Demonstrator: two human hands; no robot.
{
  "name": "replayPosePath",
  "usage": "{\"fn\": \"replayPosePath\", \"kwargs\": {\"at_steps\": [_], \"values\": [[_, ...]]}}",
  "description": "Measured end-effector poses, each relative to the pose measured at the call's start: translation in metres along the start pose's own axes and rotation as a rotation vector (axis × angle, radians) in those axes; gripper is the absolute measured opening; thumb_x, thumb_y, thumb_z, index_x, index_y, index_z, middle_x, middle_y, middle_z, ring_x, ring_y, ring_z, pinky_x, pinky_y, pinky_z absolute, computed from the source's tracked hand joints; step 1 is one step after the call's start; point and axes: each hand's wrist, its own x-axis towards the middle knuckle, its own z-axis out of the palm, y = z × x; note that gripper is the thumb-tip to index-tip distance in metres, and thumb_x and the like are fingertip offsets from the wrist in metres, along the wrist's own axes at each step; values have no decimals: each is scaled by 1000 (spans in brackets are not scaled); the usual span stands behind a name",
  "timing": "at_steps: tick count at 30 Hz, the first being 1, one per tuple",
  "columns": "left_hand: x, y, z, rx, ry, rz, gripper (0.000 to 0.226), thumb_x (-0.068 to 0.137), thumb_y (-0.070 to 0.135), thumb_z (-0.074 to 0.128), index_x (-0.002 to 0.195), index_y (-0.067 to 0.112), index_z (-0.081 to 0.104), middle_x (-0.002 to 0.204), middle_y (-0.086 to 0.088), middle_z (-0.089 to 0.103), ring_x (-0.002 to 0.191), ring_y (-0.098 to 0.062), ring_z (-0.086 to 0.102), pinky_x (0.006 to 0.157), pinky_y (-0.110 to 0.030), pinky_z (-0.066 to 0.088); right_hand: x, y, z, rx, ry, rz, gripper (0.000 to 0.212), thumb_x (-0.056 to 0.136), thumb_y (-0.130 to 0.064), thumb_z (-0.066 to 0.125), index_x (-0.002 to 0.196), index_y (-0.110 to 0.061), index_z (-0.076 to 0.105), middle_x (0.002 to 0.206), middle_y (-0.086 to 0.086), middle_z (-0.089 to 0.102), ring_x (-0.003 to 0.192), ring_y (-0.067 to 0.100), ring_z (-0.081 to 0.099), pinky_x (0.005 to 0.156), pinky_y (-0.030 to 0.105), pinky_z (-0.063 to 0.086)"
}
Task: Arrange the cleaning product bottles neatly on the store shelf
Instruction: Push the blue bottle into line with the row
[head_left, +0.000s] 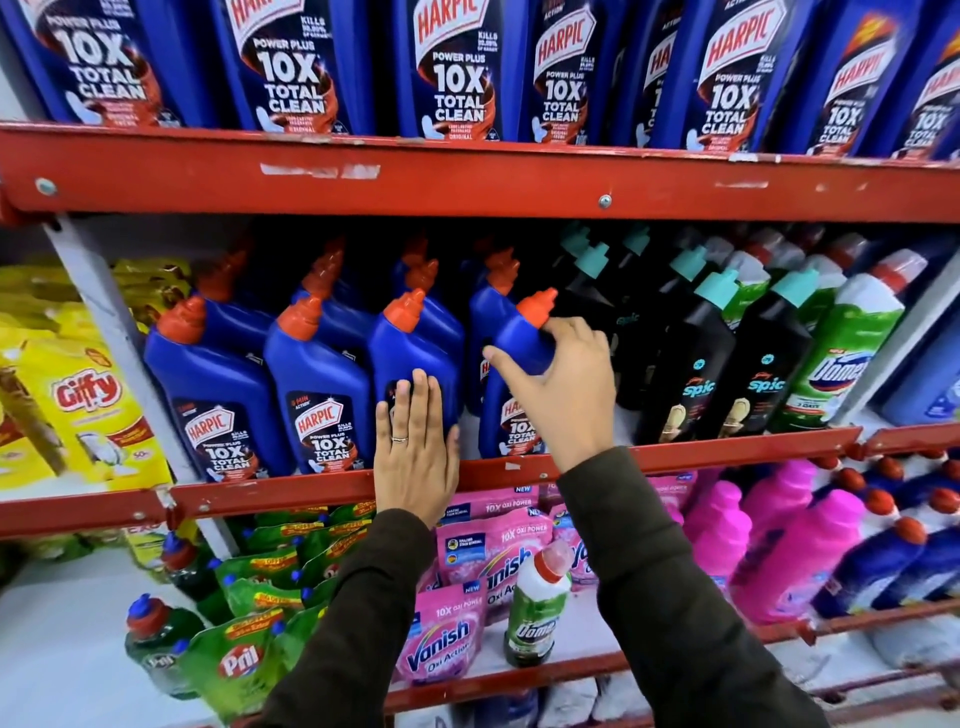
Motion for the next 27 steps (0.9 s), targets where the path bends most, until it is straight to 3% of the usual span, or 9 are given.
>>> {"fn": "replayPosePath", "kwargs": {"at_steps": [6,11,15,19,24,27], "values": [[0,1,-1,-8,-8,-5,80,103,32,36,163,5,-9,170,-11,-18,159,-23,-14,129,-42,-9,-3,-4,8,-20,6,-9,71,74,-67,78,117,-11,69,112,4,68,104,27,57,87,43,53],[0,0,-1,-5,-10,-9,79,103,33,35,163,5,-9,170,-10,-18,159,-23,-14,129,-42,-10,-4,6,-9,3,115,-12,80,75,-80,64,132,-25,61,128,-4,60,115,21,54,94,36,42],[-1,0,0,-8,-15,-15,78,104,33,34,163,4,-8,170,-11,-16,159,-24,-13,129,-42,-9,9,39,-36,36,344,127,60,94,-65,53,138,-24,55,138,4,51,126,29,47,101,38,35],[-1,1,0,-4,-11,-16,76,105,33,33,163,3,-6,171,-11,-15,159,-24,-13,130,-43,-8,33,94,-65,-23,504,350,64,97,-52,52,148,-14,44,154,11,41,143,35,37,117,48,26],[0,2,-1,7,-8,-12,75,105,33,32,163,3,-6,171,-12,-15,159,-25,-14,129,-43,-9,55,142,-81,-92,417,473,72,99,-42,56,155,-2,33,163,16,34,151,37,29,123,51,22],[-1,0,0,10,-10,-12,76,104,33,32,163,3,-6,171,-12,-15,159,-25,-13,130,-44,-8,64,156,-83,-123,343,474,71,99,-44,58,152,-1,37,158,18,41,145,42,35,120,52,28]]}}
